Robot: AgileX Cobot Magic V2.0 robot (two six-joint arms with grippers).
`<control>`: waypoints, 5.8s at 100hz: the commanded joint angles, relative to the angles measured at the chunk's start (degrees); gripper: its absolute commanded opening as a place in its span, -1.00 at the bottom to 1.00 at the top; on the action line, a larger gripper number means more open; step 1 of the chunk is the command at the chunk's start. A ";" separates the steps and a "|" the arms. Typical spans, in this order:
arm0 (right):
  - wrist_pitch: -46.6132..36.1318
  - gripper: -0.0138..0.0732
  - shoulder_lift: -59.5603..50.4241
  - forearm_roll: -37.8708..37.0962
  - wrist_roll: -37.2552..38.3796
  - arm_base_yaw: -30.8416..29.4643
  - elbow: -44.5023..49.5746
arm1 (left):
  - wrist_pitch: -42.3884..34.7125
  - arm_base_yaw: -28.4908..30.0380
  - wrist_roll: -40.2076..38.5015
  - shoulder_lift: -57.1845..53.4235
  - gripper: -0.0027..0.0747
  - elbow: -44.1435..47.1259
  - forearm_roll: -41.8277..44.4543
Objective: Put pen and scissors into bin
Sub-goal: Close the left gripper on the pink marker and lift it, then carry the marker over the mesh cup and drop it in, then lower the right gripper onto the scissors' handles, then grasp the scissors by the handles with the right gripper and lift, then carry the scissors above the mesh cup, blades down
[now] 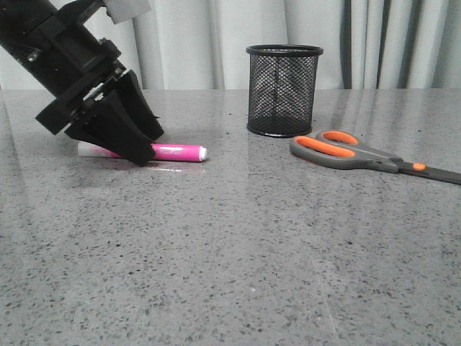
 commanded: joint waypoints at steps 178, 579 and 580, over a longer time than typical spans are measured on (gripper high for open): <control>-2.62 0.31 0.05 1.41 -1.05 -0.01 -2.17 | -29.05 -17.81 1.84 9.54 -0.96 -21.94 -57.07; -59.61 -0.86 29.47 4.11 -12.30 30.31 -21.17 | -30.01 18.15 -24.52 -53.39 -0.98 29.85 -33.04; -60.31 -0.86 29.74 4.11 -12.19 30.54 -21.17 | -30.01 18.15 -24.52 -53.39 -0.98 29.85 -33.04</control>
